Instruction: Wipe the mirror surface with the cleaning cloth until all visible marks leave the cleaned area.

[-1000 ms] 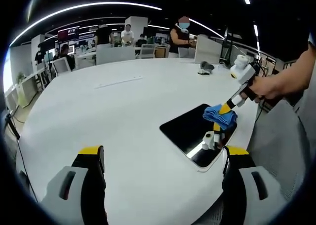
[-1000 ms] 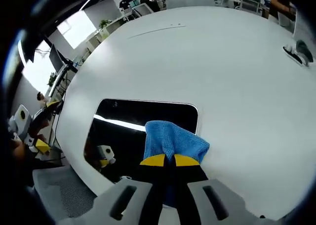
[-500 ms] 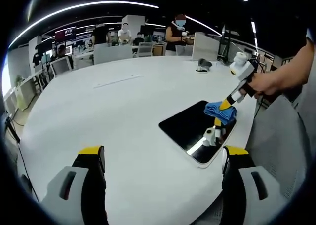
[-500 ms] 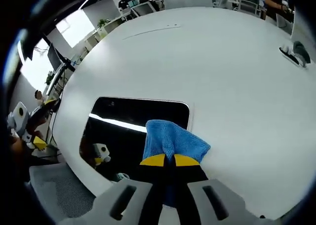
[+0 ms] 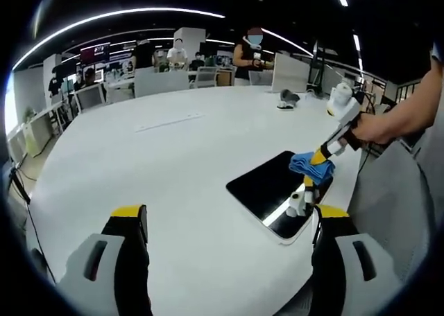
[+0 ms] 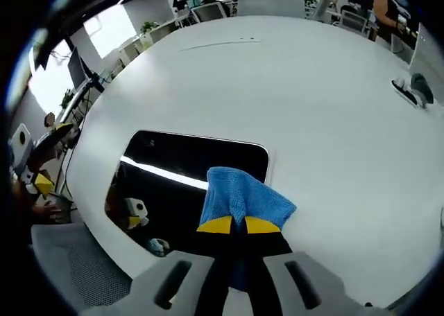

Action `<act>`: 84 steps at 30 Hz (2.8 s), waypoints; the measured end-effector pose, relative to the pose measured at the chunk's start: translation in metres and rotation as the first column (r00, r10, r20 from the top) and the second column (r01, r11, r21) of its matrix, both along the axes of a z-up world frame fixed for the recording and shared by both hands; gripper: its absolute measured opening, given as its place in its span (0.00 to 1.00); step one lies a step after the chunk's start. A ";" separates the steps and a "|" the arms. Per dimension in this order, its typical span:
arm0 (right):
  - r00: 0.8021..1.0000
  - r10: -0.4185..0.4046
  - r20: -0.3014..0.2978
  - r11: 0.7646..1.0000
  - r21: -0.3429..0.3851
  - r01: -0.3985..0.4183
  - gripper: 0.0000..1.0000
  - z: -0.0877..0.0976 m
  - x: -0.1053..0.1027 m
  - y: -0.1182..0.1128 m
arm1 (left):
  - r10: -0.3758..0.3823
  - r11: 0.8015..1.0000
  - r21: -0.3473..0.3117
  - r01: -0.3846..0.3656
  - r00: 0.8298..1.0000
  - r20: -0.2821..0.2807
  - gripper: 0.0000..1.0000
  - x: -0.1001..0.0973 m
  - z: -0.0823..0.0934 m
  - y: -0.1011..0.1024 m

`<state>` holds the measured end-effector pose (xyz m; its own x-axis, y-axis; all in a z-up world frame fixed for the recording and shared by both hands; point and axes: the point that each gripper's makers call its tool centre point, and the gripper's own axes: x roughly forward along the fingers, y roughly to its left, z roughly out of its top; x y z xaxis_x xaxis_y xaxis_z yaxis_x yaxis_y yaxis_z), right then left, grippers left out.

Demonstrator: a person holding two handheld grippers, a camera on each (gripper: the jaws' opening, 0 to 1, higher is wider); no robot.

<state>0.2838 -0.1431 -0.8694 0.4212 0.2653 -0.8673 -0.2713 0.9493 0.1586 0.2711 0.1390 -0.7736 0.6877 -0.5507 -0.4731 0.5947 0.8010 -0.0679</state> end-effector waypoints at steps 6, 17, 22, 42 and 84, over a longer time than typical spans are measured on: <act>1.000 -0.003 -0.012 1.000 0.011 0.003 0.00 0.001 -0.007 0.003 | 0.015 1.000 0.006 -0.015 1.000 -0.004 0.98 -0.002 -0.001 0.006; 1.000 -0.024 -0.018 0.999 0.045 0.025 0.00 0.000 -0.023 0.006 | 0.015 1.000 0.014 -0.015 1.000 -0.003 0.98 -0.006 -0.002 0.004; 0.999 -0.025 -0.027 0.998 0.058 0.027 0.00 -0.001 -0.032 0.008 | 0.013 1.000 0.014 -0.012 1.000 -0.004 0.97 -0.008 -0.004 0.000; 0.998 -0.042 -0.052 0.996 0.078 0.046 0.00 -0.002 -0.050 0.011 | 0.008 1.000 0.017 -0.008 1.000 -0.008 0.98 -0.013 -0.006 0.000; 0.996 -0.052 -0.076 0.997 0.047 0.056 0.00 -0.002 -0.047 0.048 | 0.018 1.000 0.003 -0.018 1.000 0.007 0.98 -0.022 -0.003 0.008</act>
